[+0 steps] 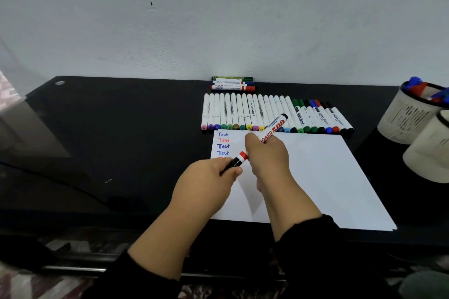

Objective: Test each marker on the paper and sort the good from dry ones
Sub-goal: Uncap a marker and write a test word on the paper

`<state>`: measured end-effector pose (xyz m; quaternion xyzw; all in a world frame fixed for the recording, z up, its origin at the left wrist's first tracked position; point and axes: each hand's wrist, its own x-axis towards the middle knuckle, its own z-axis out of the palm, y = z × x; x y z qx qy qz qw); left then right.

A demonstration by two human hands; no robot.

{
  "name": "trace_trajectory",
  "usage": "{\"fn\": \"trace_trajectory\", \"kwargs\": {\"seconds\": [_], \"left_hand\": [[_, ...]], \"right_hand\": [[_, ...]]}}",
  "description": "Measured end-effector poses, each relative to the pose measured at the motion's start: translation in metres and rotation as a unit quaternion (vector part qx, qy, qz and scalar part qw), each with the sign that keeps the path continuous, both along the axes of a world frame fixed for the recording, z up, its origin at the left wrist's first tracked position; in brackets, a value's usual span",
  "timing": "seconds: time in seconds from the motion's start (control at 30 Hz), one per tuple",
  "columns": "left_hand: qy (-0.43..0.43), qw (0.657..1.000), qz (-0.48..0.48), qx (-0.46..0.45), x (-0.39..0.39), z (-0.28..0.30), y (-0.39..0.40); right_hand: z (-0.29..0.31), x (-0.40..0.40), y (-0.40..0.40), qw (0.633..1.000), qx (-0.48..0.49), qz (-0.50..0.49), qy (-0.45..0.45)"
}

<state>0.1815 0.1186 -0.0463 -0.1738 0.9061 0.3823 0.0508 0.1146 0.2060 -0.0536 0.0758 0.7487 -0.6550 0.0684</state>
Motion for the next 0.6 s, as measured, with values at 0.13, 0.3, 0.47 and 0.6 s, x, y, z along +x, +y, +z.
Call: {"fn": "trace_trajectory", "kwargs": {"seconds": [0.13, 0.3, 0.47, 0.6], "left_hand": [[-0.003, 0.990, 0.023, 0.142, 0.003, 0.003, -0.008], [-0.011, 0.967, 0.011, 0.256, 0.018, 0.003, -0.020], [0.031, 0.973, 0.059, 0.222, 0.018, -0.001, -0.020], [0.035, 0.974, 0.075, 0.211, 0.013, -0.003, -0.019]], "right_hand": [[0.002, 0.004, -0.001, 1.000, 0.015, 0.025, -0.009], [0.007, -0.005, 0.012, 0.998, -0.046, -0.016, -0.042], [0.005, -0.015, 0.020, 0.996, -0.068, -0.048, -0.033], [-0.001, -0.005, 0.018, 0.994, -0.094, -0.052, -0.017]]}}
